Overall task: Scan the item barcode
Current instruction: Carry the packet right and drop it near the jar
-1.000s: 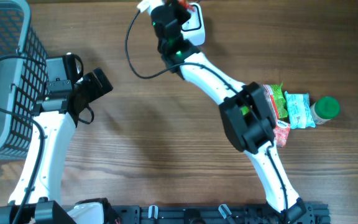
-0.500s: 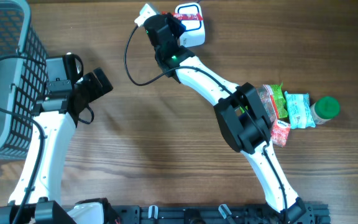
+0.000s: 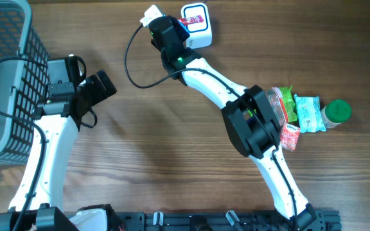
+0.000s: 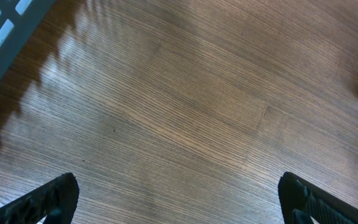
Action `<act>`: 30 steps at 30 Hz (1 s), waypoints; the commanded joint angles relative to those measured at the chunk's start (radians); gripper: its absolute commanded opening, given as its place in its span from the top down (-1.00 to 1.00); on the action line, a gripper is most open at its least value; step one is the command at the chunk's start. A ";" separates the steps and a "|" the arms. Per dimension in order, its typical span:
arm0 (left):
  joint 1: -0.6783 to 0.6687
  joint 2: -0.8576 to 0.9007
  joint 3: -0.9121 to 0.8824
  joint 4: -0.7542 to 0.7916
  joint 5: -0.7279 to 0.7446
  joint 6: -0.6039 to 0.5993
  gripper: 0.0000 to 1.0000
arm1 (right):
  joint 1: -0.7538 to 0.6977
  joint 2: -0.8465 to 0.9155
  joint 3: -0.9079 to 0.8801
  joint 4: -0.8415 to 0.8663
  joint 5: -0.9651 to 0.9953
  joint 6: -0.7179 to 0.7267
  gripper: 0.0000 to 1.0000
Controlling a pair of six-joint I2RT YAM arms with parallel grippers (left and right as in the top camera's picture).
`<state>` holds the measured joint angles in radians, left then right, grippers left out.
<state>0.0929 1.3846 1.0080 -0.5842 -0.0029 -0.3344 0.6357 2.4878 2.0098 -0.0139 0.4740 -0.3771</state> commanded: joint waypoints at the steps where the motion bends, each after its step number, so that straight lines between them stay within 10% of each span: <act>1: 0.004 0.003 0.000 0.003 -0.010 0.013 -1.00 | -0.024 -0.020 0.011 0.002 -0.058 0.149 0.92; 11: 0.004 0.003 0.000 0.003 -0.010 0.013 -1.00 | -0.031 -0.285 0.011 -0.100 -0.031 0.213 0.92; 25: 0.004 0.003 0.000 0.003 -0.010 0.013 -1.00 | -0.113 -0.643 0.005 -1.260 -0.274 0.493 0.91; 30: 0.004 0.003 0.000 0.003 -0.010 0.013 -1.00 | -0.176 -0.636 -0.139 -1.429 -0.275 0.565 0.91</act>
<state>0.0929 1.3846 1.0080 -0.5838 -0.0029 -0.3344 0.4961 1.8210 1.9671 -1.4067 0.2382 0.0990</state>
